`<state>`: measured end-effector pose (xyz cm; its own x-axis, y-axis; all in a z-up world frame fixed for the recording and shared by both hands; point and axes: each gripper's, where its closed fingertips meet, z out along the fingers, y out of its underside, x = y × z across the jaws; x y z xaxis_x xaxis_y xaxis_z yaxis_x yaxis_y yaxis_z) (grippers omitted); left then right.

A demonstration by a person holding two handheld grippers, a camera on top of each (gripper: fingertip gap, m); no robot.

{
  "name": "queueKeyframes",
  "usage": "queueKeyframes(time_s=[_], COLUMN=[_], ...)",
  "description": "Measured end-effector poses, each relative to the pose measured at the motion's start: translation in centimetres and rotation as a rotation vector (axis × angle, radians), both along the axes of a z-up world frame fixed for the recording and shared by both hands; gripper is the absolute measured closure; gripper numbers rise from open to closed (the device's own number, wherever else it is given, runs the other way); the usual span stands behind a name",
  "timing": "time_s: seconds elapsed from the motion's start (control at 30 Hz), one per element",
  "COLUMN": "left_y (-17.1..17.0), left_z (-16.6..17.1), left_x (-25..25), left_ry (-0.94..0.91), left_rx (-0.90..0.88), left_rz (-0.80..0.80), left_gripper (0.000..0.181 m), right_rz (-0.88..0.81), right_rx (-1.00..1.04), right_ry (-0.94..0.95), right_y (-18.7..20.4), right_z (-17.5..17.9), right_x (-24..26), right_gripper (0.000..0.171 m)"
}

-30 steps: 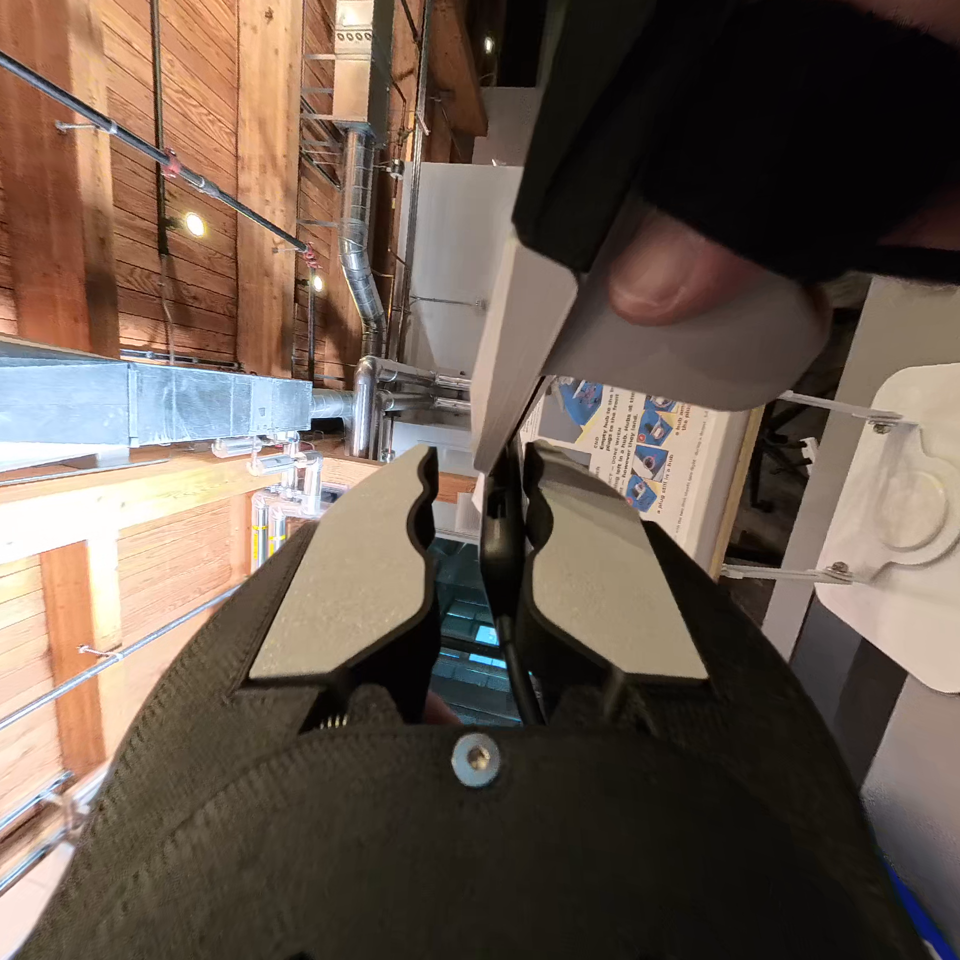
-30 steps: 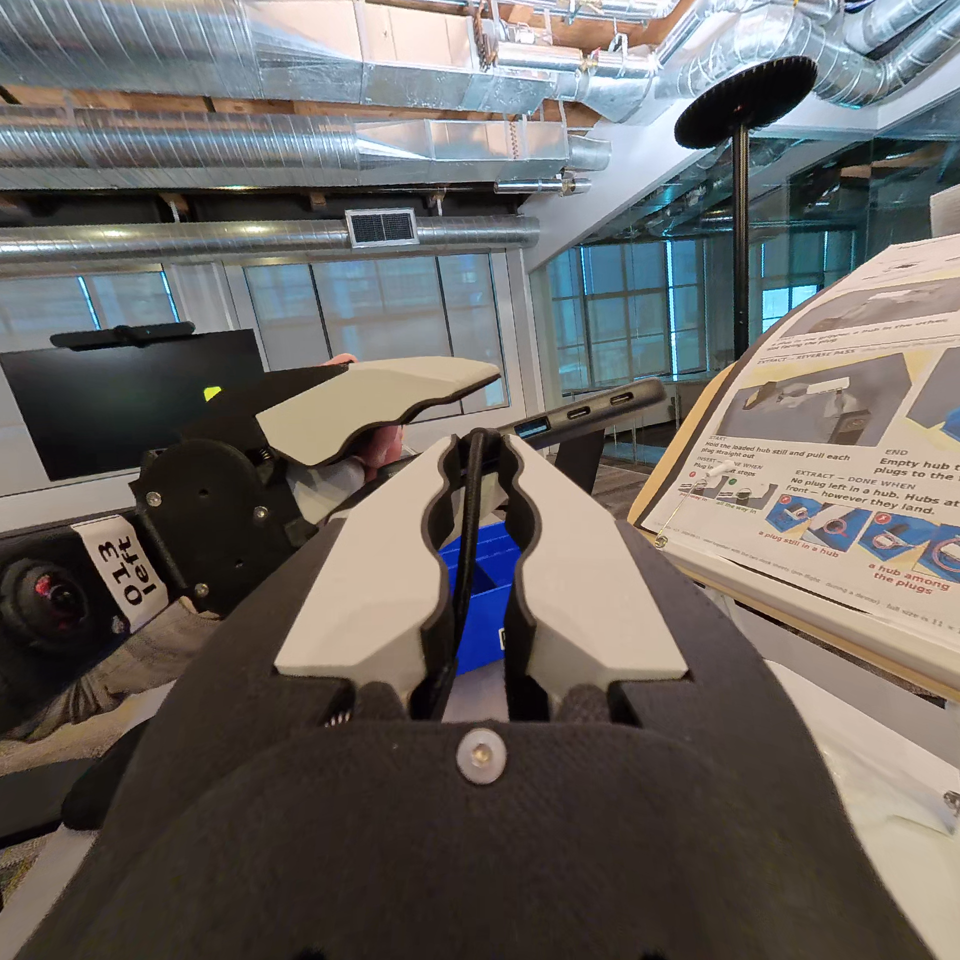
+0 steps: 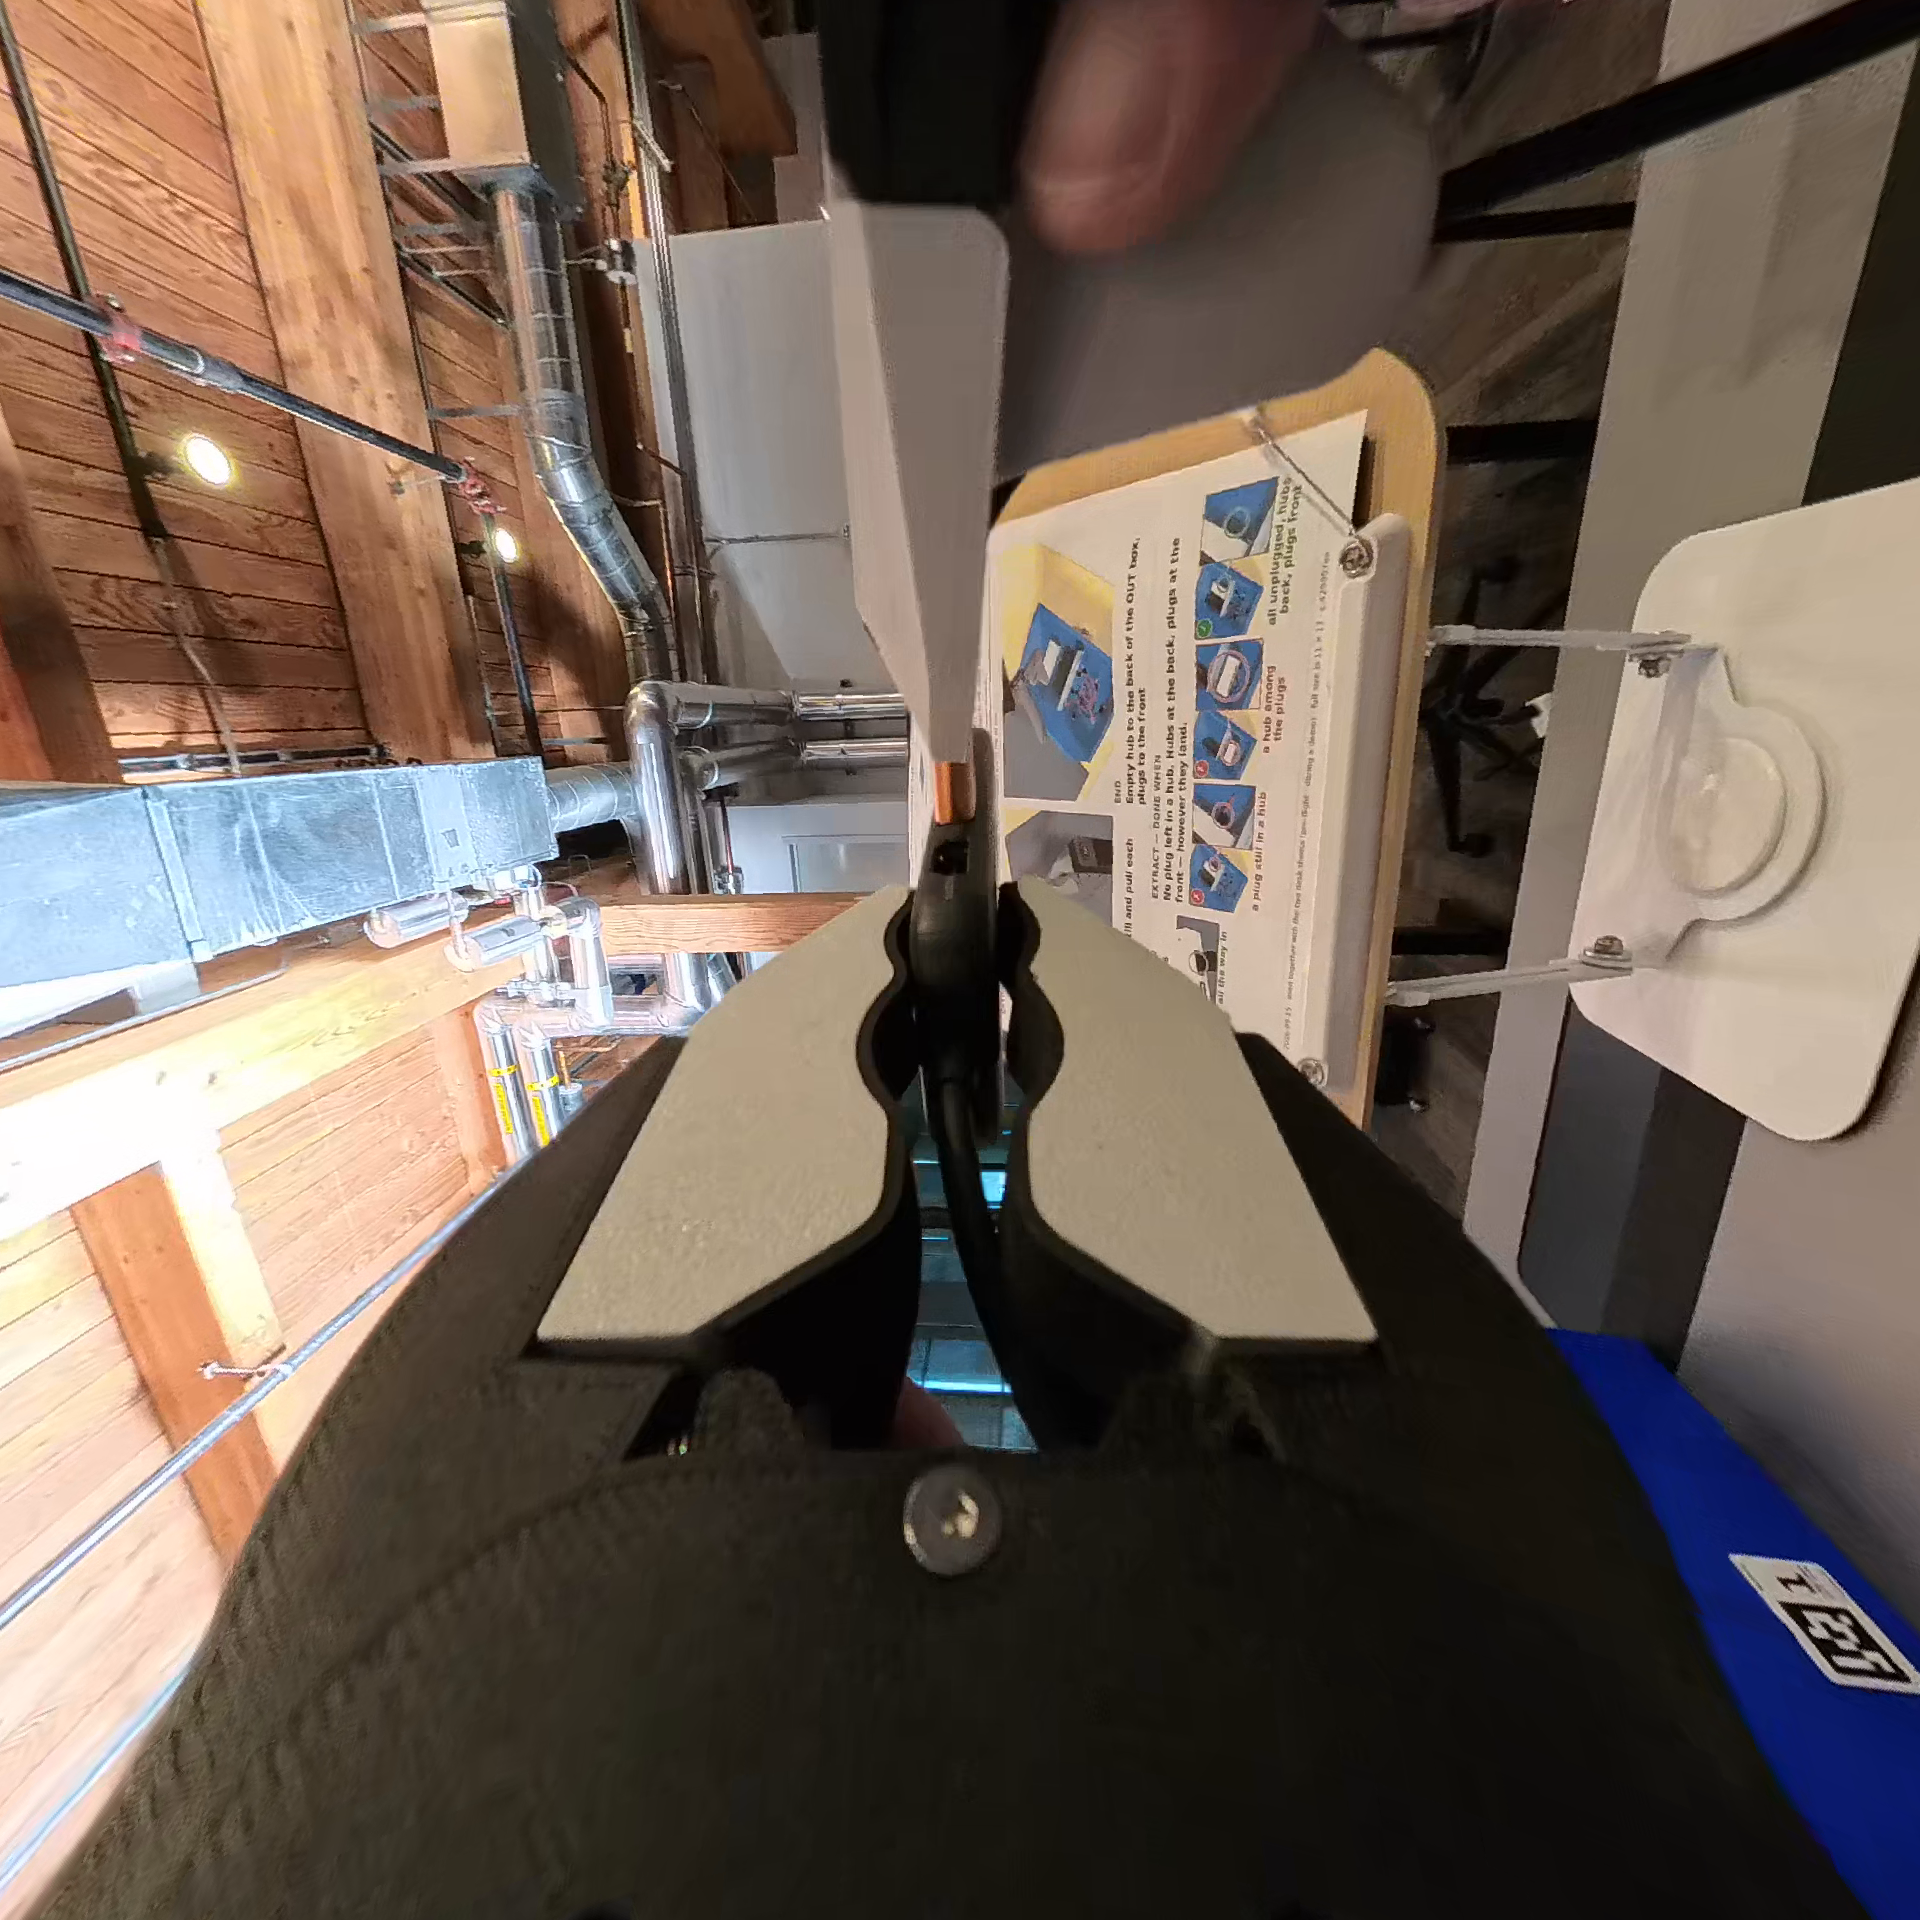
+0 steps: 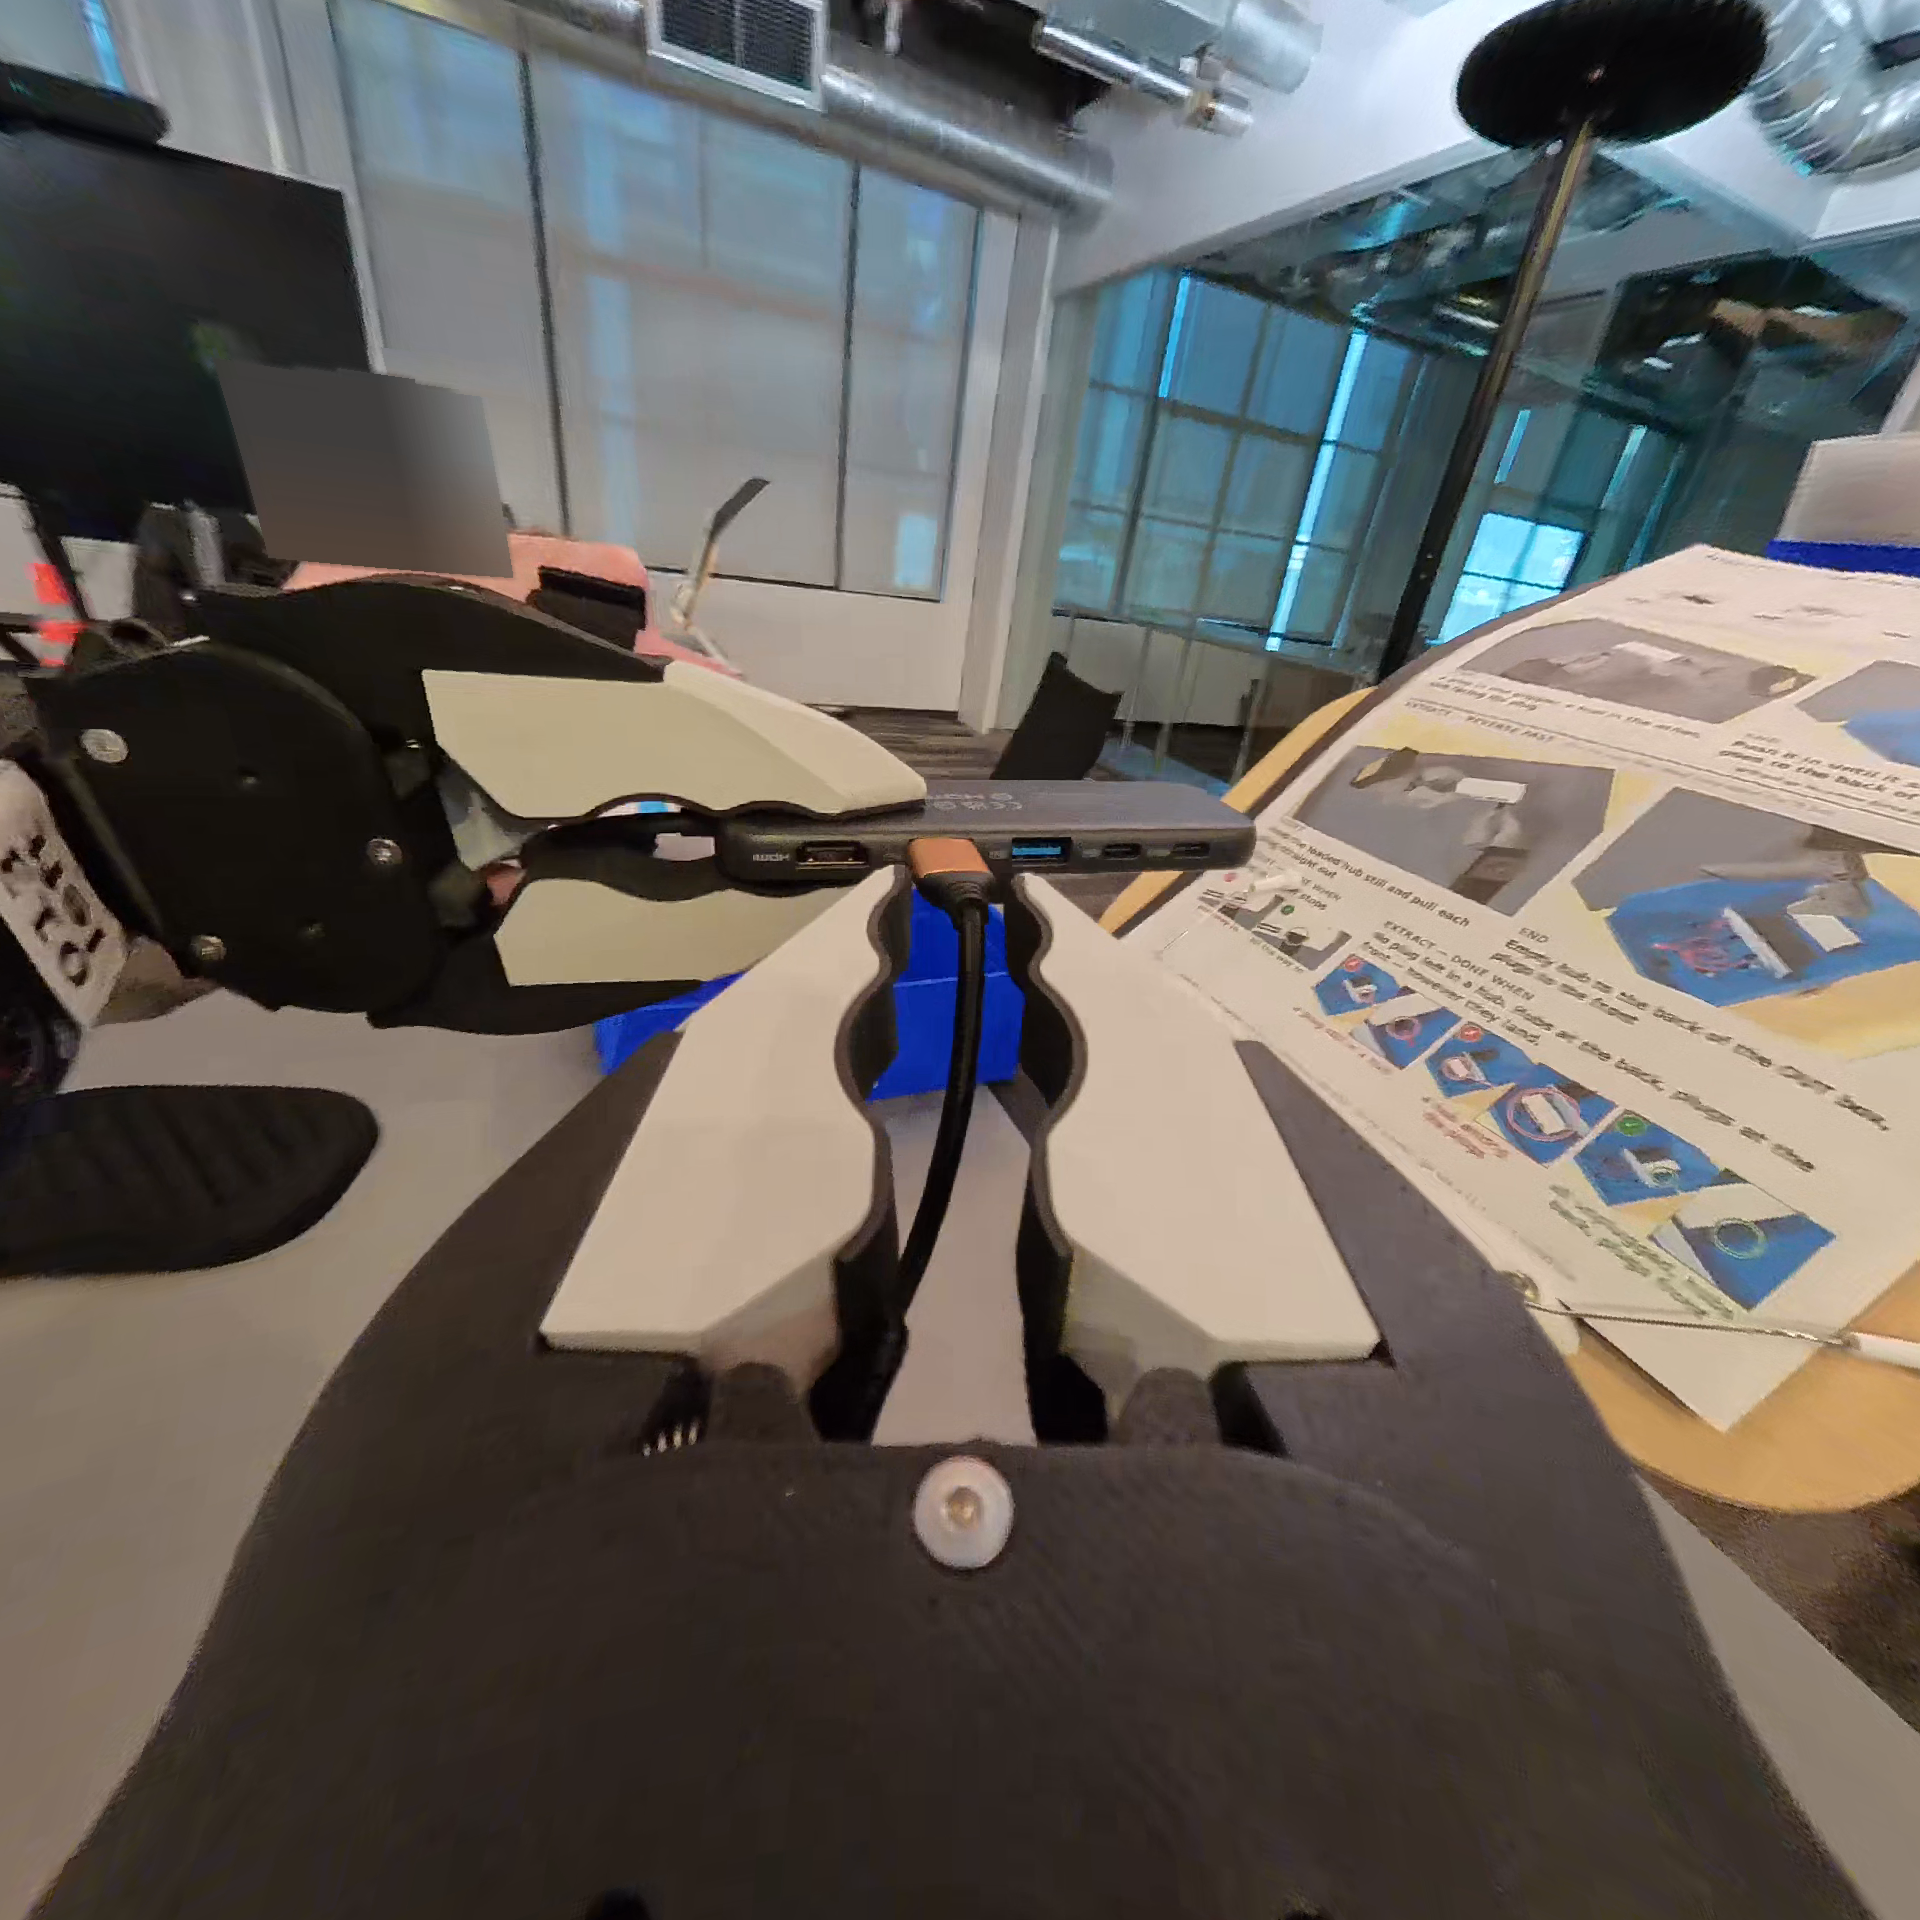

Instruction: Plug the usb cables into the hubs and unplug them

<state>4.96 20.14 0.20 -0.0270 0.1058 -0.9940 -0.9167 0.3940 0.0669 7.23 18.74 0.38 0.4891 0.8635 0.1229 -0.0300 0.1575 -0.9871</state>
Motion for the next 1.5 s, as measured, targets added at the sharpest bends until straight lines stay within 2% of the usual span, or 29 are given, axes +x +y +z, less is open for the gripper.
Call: queueKeyframes(time_s=[0.17, 0.37, 0.8, 1.03, 1.17, 1.5], left_y=[-0.6, -0.3, 0.8, 1.1, 1.3, 2.4], left_z=[-0.9, -2.3, -6.2, -6.7, -6.9, -7.9], left_x=[0.3, -0.6, -4.2, -4.4, -4.7, -5.7], left_ry=[0.045, 0.032, -0.178, -0.185, -0.165, -0.217], left_rx=[-0.009, 0.013, -0.020, -0.006, 0.005, -0.080], left_rz=[0.019, 0.028, 0.003, -0.070, -0.040, 0.006], left_gripper=[0.168, 0.168, 0.168, 0.169, 0.168, 0.168], right_rz=[0.088, 0.096, 0.042, 0.032, 0.022, -0.228], right_rx=[-0.037, -0.062, -0.059, -0.059, -0.064, 0.061], right_ry=[-0.001, -0.031, -0.115, -0.110, -0.108, -0.295], right_y=[-0.4, 0.1, 0.9, 1.1, 1.3, 1.9], right_z=[-0.9, -2.5, -5.9, -6.3, -6.6, -7.2], right_x=[-0.6, -1.6, -5.1, -5.5, -5.7, -6.4], right_gripper=[0.154, 0.158, 0.158, 0.158, 0.159, 0.159])
